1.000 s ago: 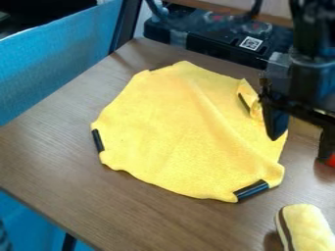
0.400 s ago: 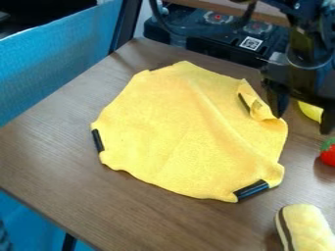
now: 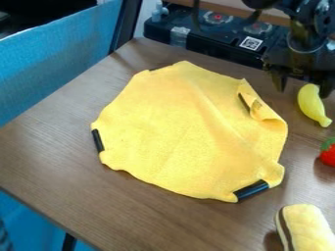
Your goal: Touch the yellow toy to the bottom edge of the clothe
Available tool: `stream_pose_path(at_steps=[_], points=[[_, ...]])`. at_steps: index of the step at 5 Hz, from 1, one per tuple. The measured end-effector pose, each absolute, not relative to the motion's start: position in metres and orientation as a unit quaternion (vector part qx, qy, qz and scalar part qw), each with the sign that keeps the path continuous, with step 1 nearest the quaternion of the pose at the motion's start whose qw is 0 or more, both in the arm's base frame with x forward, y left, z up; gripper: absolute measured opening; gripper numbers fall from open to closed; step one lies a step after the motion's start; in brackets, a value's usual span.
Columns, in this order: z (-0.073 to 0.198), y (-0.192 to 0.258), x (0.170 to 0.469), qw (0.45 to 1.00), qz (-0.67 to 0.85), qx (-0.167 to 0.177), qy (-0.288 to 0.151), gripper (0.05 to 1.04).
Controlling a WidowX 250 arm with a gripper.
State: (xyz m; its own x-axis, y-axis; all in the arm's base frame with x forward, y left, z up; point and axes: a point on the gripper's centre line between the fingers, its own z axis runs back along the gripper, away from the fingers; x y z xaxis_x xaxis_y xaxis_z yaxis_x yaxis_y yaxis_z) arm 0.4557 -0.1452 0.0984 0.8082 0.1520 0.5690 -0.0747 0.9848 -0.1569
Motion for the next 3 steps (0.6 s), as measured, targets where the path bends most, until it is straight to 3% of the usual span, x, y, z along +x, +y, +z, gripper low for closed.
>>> stream_pose_path(at_steps=[1,3], points=[[0.091,-0.151,0.481,0.942,0.083,-0.07,-0.317,1.0],[0.083,-0.179,0.503,0.94,0.089,-0.071,-0.32,1.0]])
